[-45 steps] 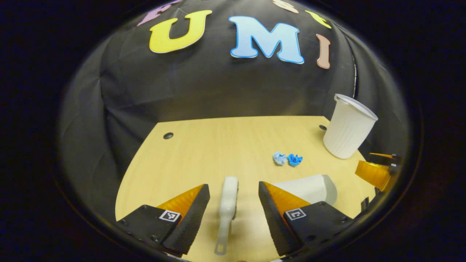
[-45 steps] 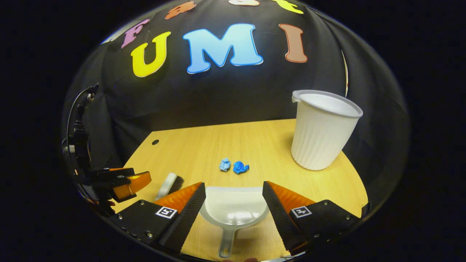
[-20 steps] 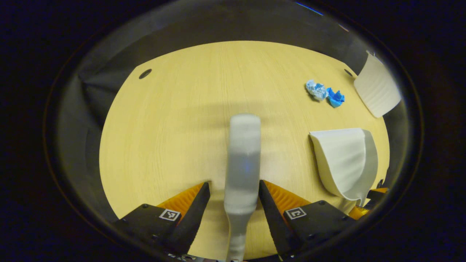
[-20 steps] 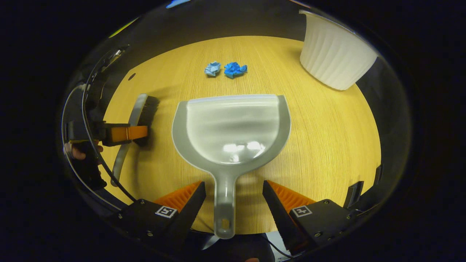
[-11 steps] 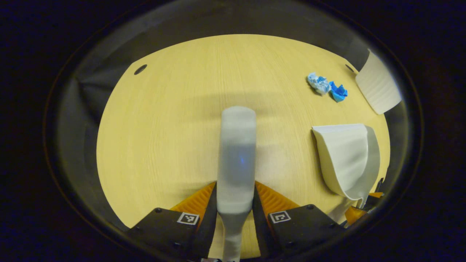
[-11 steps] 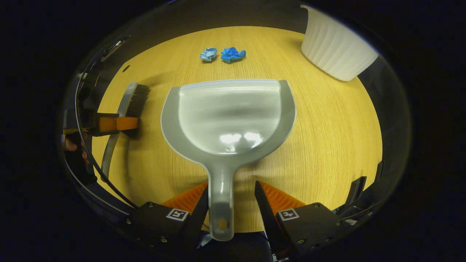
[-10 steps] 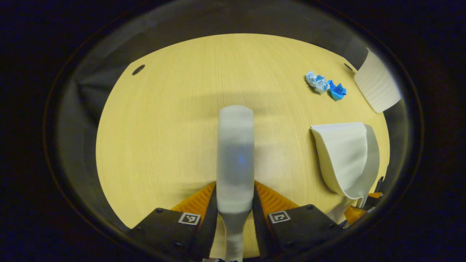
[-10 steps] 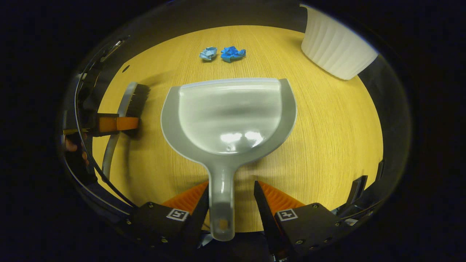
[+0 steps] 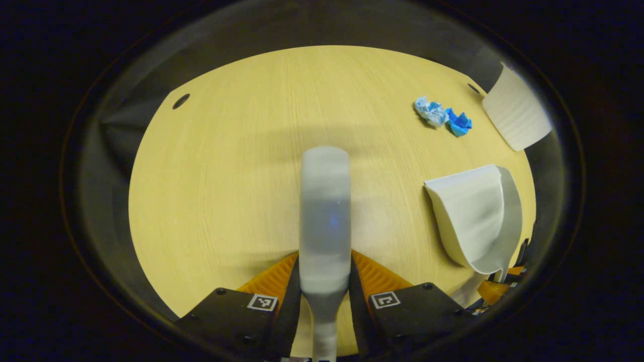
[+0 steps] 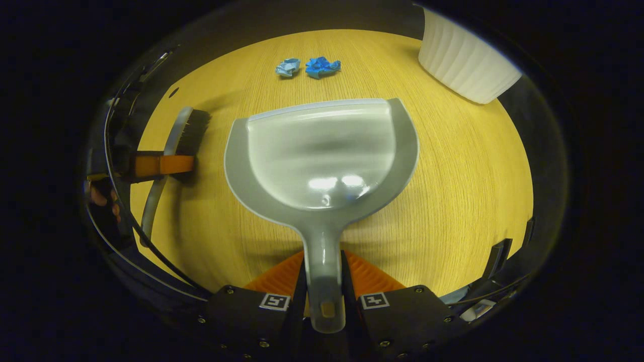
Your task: Pick up the small broom and dustpan from the desktop, sweep the trash into the dustpan with the broom, and then empty the trash into the garbage bin.
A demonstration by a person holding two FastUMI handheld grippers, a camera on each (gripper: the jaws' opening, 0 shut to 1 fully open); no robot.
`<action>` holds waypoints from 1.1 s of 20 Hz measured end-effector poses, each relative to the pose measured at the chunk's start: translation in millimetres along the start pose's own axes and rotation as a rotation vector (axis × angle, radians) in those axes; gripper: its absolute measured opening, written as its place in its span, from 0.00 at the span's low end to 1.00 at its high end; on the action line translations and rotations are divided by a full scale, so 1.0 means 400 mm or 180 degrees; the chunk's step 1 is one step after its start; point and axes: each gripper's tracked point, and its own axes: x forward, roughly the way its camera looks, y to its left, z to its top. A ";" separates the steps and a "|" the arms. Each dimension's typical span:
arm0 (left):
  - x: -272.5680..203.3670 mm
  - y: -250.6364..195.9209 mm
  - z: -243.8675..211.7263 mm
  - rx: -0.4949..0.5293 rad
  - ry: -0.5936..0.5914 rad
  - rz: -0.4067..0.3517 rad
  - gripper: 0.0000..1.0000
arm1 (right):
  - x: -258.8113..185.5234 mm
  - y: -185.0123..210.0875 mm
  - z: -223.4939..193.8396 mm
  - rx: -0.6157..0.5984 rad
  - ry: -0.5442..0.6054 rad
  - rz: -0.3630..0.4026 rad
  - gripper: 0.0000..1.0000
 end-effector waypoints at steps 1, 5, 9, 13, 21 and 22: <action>0.004 -0.003 0.008 0.0036 -0.0007 0.0003 0.53 | -0.002 -0.003 0.001 -0.0008 0.0013 -0.0004 0.36; 0.026 -0.022 0.063 0.0142 -0.0034 -0.0045 0.55 | 0.003 -0.006 -0.001 -0.0020 0.0057 -0.0003 0.36; 0.051 -0.033 0.161 0.0373 -0.0090 -0.0035 0.54 | 0.001 -0.008 -0.004 -0.0002 0.0096 0.0018 0.36; 0.084 -0.065 0.260 0.0655 -0.0141 -0.0007 0.53 | 0.001 -0.014 -0.004 -0.0030 0.0128 0.0035 0.37; 0.128 -0.206 0.436 0.1656 -0.0296 -0.0076 0.55 | -0.003 -0.018 -0.006 -0.0039 0.0186 0.0074 0.37; 0.130 -0.225 0.450 0.1758 -0.0303 -0.0100 0.49 | -0.001 -0.018 -0.006 -0.0039 0.0187 0.0075 0.41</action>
